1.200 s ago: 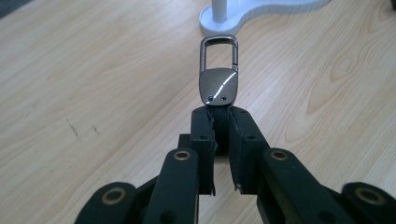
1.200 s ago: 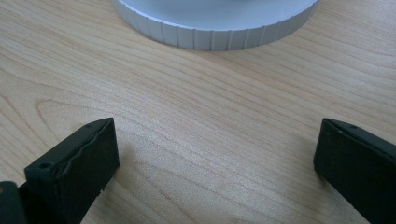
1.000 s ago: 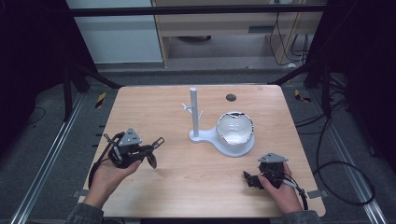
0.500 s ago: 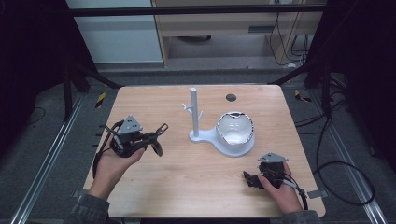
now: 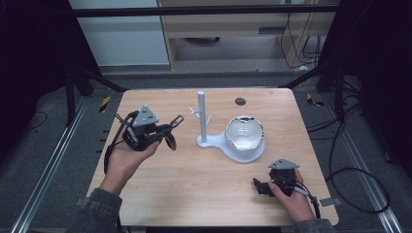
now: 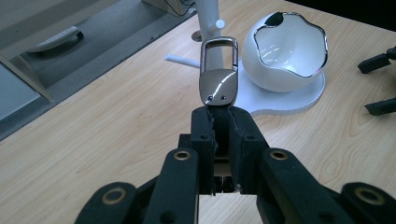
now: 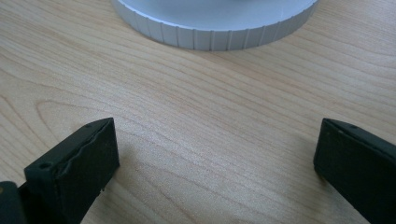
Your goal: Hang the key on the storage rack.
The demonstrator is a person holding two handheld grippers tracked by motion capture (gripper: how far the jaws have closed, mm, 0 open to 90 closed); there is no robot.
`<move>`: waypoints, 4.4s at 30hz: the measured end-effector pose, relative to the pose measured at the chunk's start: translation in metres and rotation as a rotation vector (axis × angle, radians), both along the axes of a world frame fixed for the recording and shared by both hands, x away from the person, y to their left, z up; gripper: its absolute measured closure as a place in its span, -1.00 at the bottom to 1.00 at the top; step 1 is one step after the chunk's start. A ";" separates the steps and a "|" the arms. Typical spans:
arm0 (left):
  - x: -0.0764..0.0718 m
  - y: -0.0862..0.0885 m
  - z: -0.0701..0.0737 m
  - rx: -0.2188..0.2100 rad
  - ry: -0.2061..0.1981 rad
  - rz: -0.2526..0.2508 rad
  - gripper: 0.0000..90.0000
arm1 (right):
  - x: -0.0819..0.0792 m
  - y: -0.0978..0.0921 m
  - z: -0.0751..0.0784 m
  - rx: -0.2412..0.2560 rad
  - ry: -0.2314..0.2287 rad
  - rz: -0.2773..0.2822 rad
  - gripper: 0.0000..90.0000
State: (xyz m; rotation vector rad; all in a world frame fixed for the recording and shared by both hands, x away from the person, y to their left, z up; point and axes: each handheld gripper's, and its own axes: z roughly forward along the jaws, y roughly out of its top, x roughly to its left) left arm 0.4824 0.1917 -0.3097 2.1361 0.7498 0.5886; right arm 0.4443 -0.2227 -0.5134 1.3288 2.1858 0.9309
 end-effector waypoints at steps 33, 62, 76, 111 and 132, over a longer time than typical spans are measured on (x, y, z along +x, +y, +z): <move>0.020 -0.030 0.009 -0.014 0.004 -0.002 0.79 | 0.000 0.000 0.000 0.000 0.000 -0.001 -0.99; 0.034 -0.040 -0.006 0.015 0.027 0.021 0.79 | 0.000 0.000 0.000 0.001 0.000 -0.001 -0.99; 0.039 -0.043 -0.015 0.011 0.037 0.028 0.79 | 0.000 0.000 0.000 0.002 0.001 -0.002 -0.99; 0.056 -0.053 -0.036 -0.009 0.064 0.052 0.78 | 0.000 0.000 0.000 0.001 0.000 -0.001 -0.99; 0.058 -0.053 -0.043 -0.050 0.073 0.059 0.83 | 0.000 0.000 0.000 0.002 0.002 -0.002 -0.99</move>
